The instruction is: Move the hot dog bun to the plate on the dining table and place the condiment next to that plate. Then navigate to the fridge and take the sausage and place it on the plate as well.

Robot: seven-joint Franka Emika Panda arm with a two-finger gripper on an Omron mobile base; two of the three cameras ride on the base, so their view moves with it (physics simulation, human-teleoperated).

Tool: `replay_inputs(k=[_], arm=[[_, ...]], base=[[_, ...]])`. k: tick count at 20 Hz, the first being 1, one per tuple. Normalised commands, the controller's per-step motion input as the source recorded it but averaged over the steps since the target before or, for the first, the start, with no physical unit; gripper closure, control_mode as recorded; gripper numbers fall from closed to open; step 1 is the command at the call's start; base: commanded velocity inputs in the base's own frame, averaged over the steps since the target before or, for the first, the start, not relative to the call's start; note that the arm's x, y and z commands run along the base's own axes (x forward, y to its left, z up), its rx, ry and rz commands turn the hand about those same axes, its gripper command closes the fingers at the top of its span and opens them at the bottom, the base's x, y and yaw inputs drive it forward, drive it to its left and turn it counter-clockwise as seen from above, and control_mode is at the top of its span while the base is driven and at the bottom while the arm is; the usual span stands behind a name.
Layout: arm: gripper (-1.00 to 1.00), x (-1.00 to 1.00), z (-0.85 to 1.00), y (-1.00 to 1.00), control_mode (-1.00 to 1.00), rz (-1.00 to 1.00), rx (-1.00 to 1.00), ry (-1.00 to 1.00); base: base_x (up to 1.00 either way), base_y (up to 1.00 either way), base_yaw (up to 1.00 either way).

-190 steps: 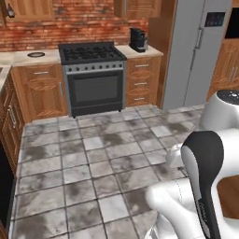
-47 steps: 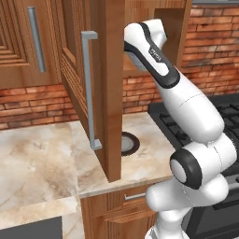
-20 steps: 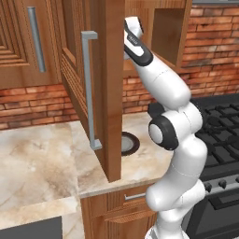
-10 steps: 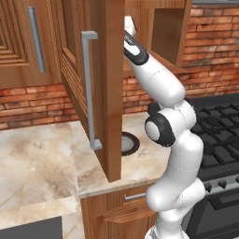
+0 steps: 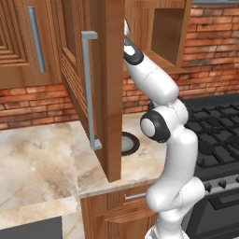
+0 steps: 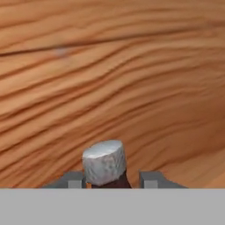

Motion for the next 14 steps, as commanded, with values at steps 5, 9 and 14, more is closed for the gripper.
replay_inputs(k=[5,9,14], arm=[[1.0,-0.04,0.02,0.04,-1.0,0.04,0.0,-0.01],[1.0,-0.38,0.05,-0.22,-1.0,0.0,0.0,-0.12],[1.0,-0.66,0.0,-0.76,-1.0,0.0,0.0,-0.16]], base=[[0.0,0.0,0.0],[0.0,0.0,0.0],[0.0,0.0,0.0]])
